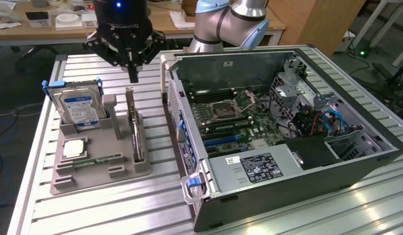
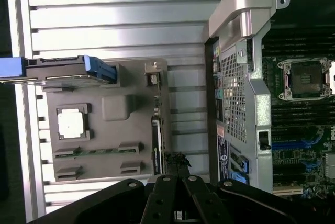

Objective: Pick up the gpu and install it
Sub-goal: 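Reach for the gpu, then pick up the gpu and move the gpu toward the slot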

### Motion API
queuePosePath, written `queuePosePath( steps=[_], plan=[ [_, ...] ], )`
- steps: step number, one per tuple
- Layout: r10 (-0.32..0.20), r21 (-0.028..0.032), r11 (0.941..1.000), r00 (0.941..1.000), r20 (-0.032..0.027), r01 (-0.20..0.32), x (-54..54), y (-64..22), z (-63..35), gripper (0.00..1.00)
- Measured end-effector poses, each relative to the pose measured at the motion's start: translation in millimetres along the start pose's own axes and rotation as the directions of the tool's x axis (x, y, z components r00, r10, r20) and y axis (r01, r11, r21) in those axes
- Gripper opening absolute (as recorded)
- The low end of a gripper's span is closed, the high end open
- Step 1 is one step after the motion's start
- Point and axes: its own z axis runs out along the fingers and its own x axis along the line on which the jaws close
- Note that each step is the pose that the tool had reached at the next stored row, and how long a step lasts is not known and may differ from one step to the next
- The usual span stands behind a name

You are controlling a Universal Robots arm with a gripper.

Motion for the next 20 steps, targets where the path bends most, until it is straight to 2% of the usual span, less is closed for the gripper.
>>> queuePosePath(
  steps=[13, 20],
  plan=[
    [0.000, 0.0000, 1.0000, 1.0000, 0.0000, 0.000, 18.2, -3.8, -0.6, 0.10],
    [0.000, 0.0000, 1.0000, 1.0000, 0.0000, 0.000, 19.7, -4.2, -0.6, 0.10]
  ],
)
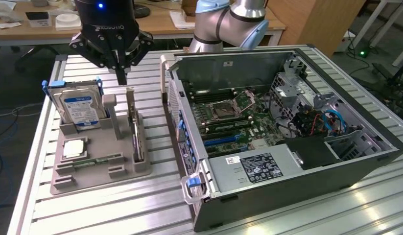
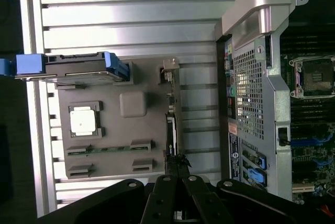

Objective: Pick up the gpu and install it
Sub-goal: 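Pick up the gpu and move the gpu toward the slot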

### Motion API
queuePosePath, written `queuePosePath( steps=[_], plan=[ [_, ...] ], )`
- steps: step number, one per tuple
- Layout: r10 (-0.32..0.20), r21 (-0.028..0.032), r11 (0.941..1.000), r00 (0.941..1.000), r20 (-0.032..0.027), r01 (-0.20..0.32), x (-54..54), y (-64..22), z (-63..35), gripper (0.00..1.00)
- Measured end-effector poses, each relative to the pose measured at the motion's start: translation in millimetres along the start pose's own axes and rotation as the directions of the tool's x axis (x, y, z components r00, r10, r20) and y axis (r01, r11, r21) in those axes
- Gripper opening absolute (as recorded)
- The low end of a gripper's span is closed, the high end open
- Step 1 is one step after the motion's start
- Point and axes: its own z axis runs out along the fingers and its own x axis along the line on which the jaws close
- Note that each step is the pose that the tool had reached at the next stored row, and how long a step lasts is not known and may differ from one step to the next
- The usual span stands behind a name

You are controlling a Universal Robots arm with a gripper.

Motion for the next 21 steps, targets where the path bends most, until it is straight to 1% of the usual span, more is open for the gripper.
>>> queuePosePath(
  steps=[11, 14, 15, 19, 21],
  plan=[
    [0.000, 0.0000, 1.0000, 1.0000, 0.0000, 0.000, 0.0, 0.0, 0.0, 0.11],
    [0.000, 0.0000, 1.0000, 1.0000, 0.0000, 0.000, 0.0, 0.0, 0.0, 0.29],
    [0.000, 0.0000, 1.0000, 1.0000, 0.0001, 0.000, 0.0, 0.0, 0.0, 0.29],
    [0.000, 0.0000, 1.0000, 1.0000, 0.0000, 0.000, 0.0, 0.0, 0.0, 0.53],
    [0.000, 0.0000, 1.0000, 1.0000, 0.0000, 0.000, 0.0, 0.0, 0.0, 0.53]
  ],
)
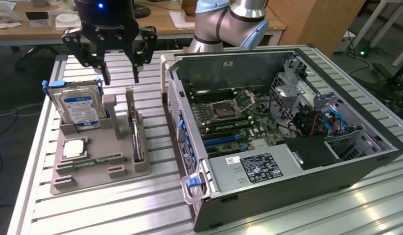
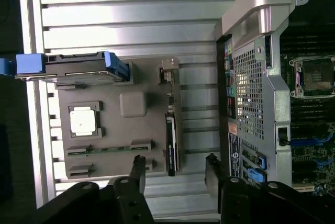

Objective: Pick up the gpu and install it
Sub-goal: 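Pick up the gpu and move the gpu toward the slot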

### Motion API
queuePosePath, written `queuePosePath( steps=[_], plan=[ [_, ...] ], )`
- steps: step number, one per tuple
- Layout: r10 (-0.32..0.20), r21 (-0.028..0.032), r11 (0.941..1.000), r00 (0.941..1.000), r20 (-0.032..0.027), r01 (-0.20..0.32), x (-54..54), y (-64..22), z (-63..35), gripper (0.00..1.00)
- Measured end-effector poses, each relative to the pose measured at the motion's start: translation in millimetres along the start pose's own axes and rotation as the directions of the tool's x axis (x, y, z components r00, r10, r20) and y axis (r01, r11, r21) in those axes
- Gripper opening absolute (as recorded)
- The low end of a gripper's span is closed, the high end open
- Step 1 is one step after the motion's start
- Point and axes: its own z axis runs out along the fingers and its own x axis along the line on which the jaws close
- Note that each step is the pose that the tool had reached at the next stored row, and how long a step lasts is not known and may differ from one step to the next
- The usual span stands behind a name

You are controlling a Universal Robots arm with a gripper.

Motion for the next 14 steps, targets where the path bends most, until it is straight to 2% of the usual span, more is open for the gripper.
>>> queuePosePath(
  steps=[2, 3, 5, 6, 7, 11, 14],
  plan=[
    [0.000, 0.0000, 1.0000, 1.0000, 0.0000, 0.000, 0.0, 0.0, 0.0, 0.64],
    [0.000, 0.0000, 1.0000, 1.0000, 0.0000, 0.000, 0.0, 0.0, 0.0, 0.64],
    [0.000, 0.0000, 1.0000, 1.0000, 0.0000, 0.000, 0.0, 0.0, 0.0, 0.76],
    [0.000, 0.0000, 1.0000, 1.0000, 0.0000, 0.000, 0.0, 0.0, 0.0, 0.76],
    [0.000, 0.0000, 1.0000, 1.0000, 0.0000, 0.000, 0.0, 0.0, 0.0, 0.82],
    [-0.007, -0.0001, 1.0000, 1.0000, -0.0005, 0.007, 0.0, 0.0, 0.0, 0.82],
    [-0.049, -0.0013, 0.9988, 0.9988, -0.0026, 0.049, 0.0, 0.0, 0.7, 0.82]
  ],
)
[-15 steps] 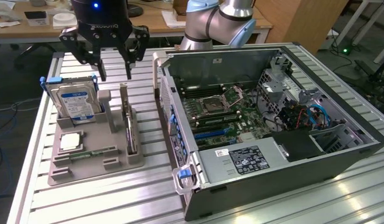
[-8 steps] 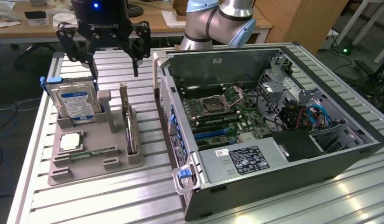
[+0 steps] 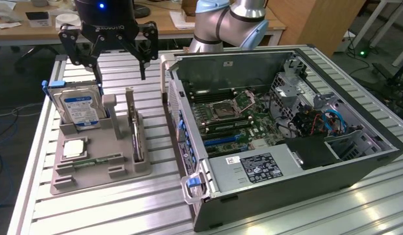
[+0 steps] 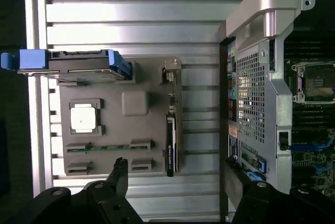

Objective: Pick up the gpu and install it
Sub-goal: 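Pick up the gpu and move the gpu toward the slot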

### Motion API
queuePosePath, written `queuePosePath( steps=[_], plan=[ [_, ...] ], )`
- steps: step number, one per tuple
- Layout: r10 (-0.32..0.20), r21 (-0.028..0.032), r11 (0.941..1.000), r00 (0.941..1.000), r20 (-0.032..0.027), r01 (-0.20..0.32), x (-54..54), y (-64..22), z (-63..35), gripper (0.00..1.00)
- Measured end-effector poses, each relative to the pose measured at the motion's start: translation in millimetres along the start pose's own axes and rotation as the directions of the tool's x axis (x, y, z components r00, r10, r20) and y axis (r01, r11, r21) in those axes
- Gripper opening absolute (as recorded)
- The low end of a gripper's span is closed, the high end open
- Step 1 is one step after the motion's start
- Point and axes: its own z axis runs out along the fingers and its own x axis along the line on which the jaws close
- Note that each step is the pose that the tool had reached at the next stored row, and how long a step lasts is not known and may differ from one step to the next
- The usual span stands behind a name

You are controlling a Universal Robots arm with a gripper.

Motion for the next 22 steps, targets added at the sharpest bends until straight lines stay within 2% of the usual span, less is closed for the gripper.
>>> queuePosePath(
  steps=[7, 15, 17, 18, 19, 20, 22],
  plan=[
    [-0.066, -0.0014, 0.9978, 0.9978, -0.0037, 0.066, -0.7, -0.2, 4.2, 0.82],
    [-0.071, -0.0017, 0.9974, 0.9974, -0.0039, 0.071, -0.6, -0.5, 10.2, 0.82],
    [-0.072, -0.0015, 0.9974, 0.9974, -0.0040, 0.072, -0.6, -0.6, 12.5, 0.81],
    [-0.072, -0.0014, 0.9974, 0.9974, -0.0041, 0.072, -0.6, -0.7, 13.5, 0.75],
    [-0.072, -0.0015, 0.9974, 0.9974, -0.0040, 0.072, -0.6, -0.7, 14.5, 0.75],
    [-0.072, -0.0015, 0.9974, 0.9974, -0.0040, 0.072, -0.5, -0.7, 15.7, 0.68],
    [-0.072, -0.0014, 0.9974, 0.9974, -0.0041, 0.072, -0.4, -0.9, 18.7, 0.68]
  ],
)
